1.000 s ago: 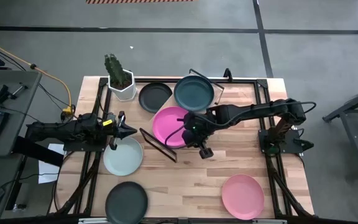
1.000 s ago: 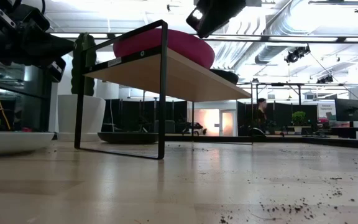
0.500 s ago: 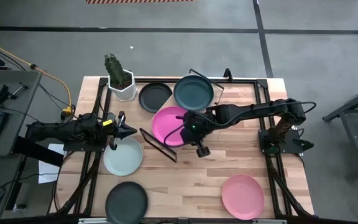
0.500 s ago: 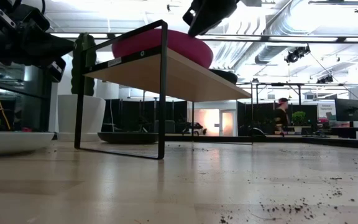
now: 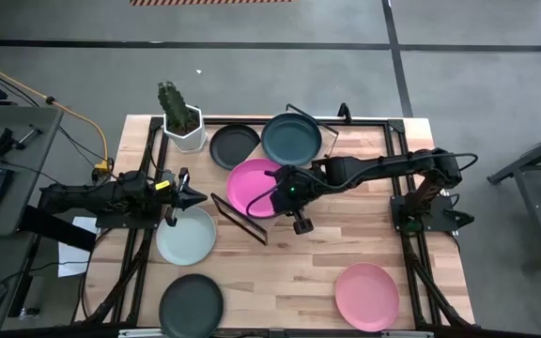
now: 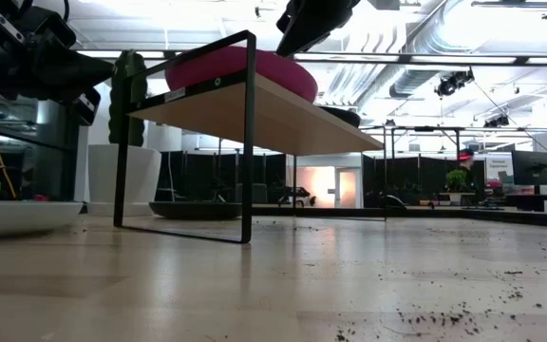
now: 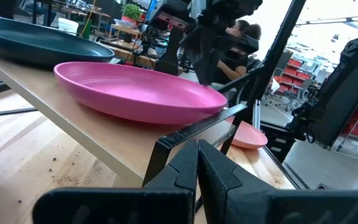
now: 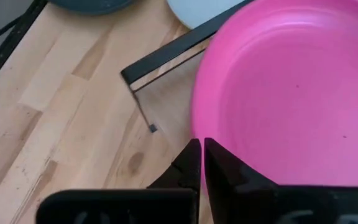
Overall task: Place and stack plates onto a shelf
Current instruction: Put the pink plate on the shelf, then stack the white plate on top of the dark green plate on the shelf
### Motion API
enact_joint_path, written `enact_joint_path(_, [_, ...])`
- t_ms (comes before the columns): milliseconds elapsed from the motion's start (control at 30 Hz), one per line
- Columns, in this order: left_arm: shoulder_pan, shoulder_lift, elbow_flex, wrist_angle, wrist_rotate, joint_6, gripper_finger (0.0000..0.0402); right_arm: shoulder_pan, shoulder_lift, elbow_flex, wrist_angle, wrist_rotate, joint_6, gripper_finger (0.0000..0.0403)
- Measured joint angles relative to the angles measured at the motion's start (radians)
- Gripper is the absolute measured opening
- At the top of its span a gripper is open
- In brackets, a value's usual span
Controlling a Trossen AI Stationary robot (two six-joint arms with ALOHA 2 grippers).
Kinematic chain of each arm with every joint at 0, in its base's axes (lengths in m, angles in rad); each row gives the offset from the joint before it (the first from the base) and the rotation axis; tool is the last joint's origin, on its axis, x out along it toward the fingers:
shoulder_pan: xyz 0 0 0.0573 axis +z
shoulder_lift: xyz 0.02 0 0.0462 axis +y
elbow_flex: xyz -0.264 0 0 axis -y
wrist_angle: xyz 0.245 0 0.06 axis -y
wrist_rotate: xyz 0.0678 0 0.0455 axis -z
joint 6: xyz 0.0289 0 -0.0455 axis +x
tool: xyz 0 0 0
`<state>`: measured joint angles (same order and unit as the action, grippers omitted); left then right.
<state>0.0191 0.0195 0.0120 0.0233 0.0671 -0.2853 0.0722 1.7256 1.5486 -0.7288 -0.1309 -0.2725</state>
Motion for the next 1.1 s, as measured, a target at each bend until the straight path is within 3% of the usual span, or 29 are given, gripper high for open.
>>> enact_joint_path(267, [0.0, 0.0, 0.0, 0.0, 0.0, 0.0, 0.0, -0.039, -0.172, 0.001, -0.264, 0.064, 0.079, 0.0])
enact_joint_path(400, [0.0, 0.0, 0.0, 0.0, 0.0, 0.0, 0.0, -0.09, -0.321, -0.11, -0.268, 0.072, 0.199, 0.0])
enact_joint_path(533, [0.0, 0.0, 0.0, 0.0, 0.0, 0.0, 0.0, -0.112, -0.505, -0.337, -0.12, 0.092, 0.368, 0.0])
enact_joint_path(767, [0.0, 0.0, 0.0, 0.0, -0.014, -0.001, 0.0, -0.09, -0.745, -0.689, 0.32, 0.113, 0.707, 0.0])
enact_joint_path(933, [0.0, 0.0, 0.0, 0.006, -0.114, -0.005, 0.0, -0.067, -0.797, -0.774, 0.523, 0.15, 0.769, 0.0])
enact_joint_path(1100, [0.0, 0.0, 0.0, 0.203, -0.157, -0.288, 0.0, -0.065, -0.803, -0.767, 0.564, 0.15, 0.764, 0.0])
